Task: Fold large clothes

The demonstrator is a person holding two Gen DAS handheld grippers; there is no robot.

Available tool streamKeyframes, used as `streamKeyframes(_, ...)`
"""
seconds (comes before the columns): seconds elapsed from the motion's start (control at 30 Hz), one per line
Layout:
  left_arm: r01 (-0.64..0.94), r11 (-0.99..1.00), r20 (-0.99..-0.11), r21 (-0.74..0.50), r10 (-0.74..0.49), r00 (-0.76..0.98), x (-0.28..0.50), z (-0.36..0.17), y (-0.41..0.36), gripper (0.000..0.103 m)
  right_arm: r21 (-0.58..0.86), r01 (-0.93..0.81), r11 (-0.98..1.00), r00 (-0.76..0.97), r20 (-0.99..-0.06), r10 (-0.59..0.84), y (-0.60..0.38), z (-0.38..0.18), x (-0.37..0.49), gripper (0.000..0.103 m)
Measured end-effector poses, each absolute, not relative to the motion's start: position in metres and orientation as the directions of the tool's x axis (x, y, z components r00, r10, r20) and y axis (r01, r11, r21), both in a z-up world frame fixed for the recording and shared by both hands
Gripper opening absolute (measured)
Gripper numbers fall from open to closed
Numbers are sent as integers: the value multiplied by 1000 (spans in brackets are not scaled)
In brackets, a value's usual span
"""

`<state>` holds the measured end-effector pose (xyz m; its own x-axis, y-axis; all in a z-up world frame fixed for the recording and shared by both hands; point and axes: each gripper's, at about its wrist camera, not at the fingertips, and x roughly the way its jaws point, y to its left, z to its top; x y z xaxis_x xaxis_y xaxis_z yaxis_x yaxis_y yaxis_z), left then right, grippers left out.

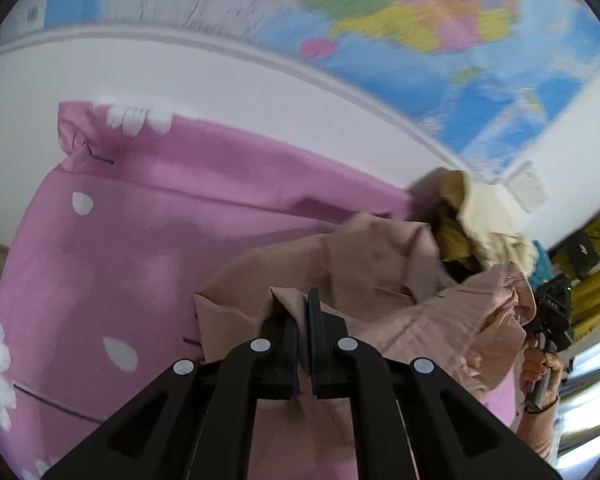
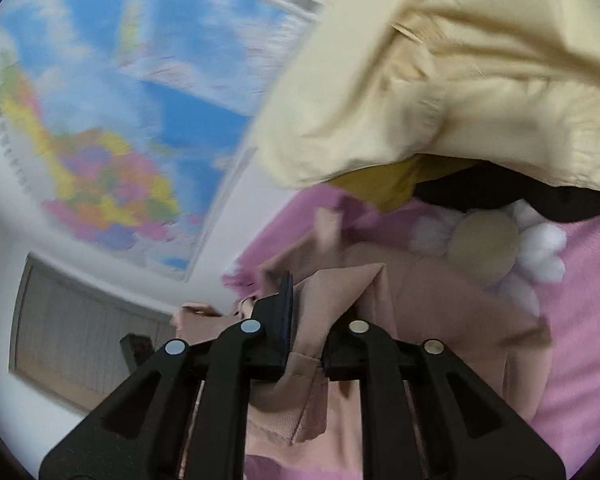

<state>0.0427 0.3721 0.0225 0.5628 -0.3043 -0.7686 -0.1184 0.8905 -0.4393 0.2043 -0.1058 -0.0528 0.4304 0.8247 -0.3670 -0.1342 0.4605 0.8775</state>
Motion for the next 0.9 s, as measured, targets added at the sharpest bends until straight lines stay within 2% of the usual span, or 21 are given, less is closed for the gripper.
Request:
streamKeyframes(0.1, -160, 891, -801, -424, -287, 525, 65, -1, 379, 3, 867, -86, 491, 432, -412, 802, -99, -70, 225, 23)
streamKeyframes(0.13, -168, 890, -808, -423, -287, 515, 71, -8, 381, 3, 856, -80, 511, 435, -431, 791, -98, -72, 229, 29)
streamKeyframes(0.17, -178, 894, -818, -411, -275, 506, 74, -13, 382, 4, 837, -70, 543, 448, -460, 767, -96, -73, 233, 42)
streamKeyframes(0.23, -194, 898, -825, -394, -253, 506, 76, -16, 384, 4, 808, -90, 582, 481, -477, 736, -96, -68, 230, 56)
streamKeyframes(0.3, -161, 912, -814, -378, -245, 527, 69, -10, 381, 10, 770, -139, 623, 508, -485, 712, -95, -55, 221, 60)
streamKeyframes(0.33, -132, 927, -802, -351, -224, 554, 62, -2, 377, 25, 725, -184, 663, 526, -498, 690, -92, -44, 210, 62)
streamKeyframes(0.37, -99, 943, -786, -316, -203, 583, 54, 6, 372, 50, 669, -238, 704, 543, -510, 667, -87, -32, 198, 67)
streamKeyframes(0.43, -19, 972, -746, -234, -167, 644, 35, 23, 357, 70, 572, -342, 746, 560, -513, 650, -73, -16, 175, 72)
streamKeyframes(0.53, 98, 981, -724, -169, -191, 663, 20, 32, 333, 72, 409, -497, 765, 493, -593, 637, -26, -12, 153, 77)
streamKeyframes(0.63, 142, 984, -767, -104, -171, 619, 30, 20, 311, 75, 272, -588, 762, 447, -676, 586, 22, -25, 148, 78)
streamKeyframes(0.7, 129, 987, -804, -98, -155, 574, 43, 5, 303, 73, 221, -620, 753, 419, -719, 555, 50, -40, 150, 78)
streamKeyframes(0.77, 101, 992, -840, -79, -120, 529, 57, -12, 300, 53, 156, -625, 765, 436, -743, 508, 69, -49, 155, 78)
streamKeyframes(0.8, 82, 996, -854, -42, -79, 514, 65, -20, 298, 49, 145, -629, 764, 433, -750, 499, 75, -52, 158, 73)
streamKeyframes(0.83, 73, 997, -859, -30, -63, 508, 69, -24, 296, 39, 133, -633, 763, 430, -759, 489, 81, -57, 161, 58)
streamKeyframes(0.87, 64, 997, -863, -31, -59, 501, 73, -27, 298, 29, 102, -626, 773, 445, -767, 462, 84, -60, 164, 36)
streamKeyframes(0.9, 54, 998, -867, -43, -64, 495, 77, -29, 300, 24, 79, -620, 781, 457, -773, 441, 86, -62, 169, 22)
